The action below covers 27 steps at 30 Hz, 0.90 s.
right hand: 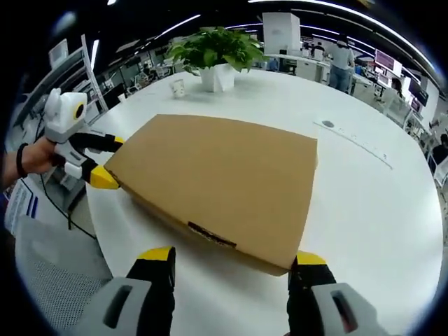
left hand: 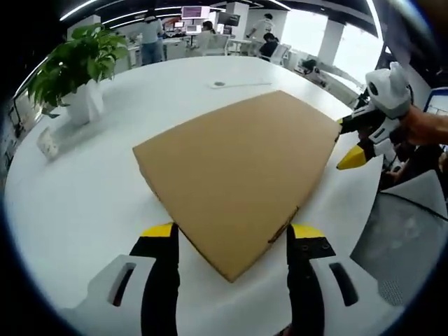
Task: Operate the shoe box by opening the lid, removing the specified soft item, and placing it in the target area until the item is outside and the box remains undamaged.
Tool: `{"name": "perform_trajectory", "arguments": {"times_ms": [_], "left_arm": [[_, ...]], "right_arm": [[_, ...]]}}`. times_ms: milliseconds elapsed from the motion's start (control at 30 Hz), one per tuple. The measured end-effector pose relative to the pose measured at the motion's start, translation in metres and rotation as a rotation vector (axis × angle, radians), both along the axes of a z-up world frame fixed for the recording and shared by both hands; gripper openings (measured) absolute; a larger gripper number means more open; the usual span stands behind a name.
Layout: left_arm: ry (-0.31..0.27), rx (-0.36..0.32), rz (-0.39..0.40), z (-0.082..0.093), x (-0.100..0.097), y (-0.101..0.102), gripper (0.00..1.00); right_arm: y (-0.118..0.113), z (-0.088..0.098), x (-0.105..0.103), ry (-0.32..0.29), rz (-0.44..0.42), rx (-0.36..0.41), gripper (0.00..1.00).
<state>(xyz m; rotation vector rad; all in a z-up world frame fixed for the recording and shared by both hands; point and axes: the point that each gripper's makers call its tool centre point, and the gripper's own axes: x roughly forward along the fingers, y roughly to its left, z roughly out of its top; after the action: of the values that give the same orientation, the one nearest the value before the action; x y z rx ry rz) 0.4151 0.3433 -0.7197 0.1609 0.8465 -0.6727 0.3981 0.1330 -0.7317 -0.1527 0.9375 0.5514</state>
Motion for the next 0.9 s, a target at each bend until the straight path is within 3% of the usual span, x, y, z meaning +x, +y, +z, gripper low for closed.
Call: {"name": "perform_trajectory", "arguments": {"times_ms": [267, 900], "left_arm": [[0.000, -0.007, -0.015, 0.004, -0.016, 0.015, 0.62], [0.005, -0.044, -0.042, 0.005, -0.044, 0.043, 0.63]], "right_arm": [[0.019, 0.001, -0.016, -0.002, -0.072, 0.035, 0.62], [0.046, 0.001, -0.055, 0.006, -0.098, 0.043, 0.58]]}}
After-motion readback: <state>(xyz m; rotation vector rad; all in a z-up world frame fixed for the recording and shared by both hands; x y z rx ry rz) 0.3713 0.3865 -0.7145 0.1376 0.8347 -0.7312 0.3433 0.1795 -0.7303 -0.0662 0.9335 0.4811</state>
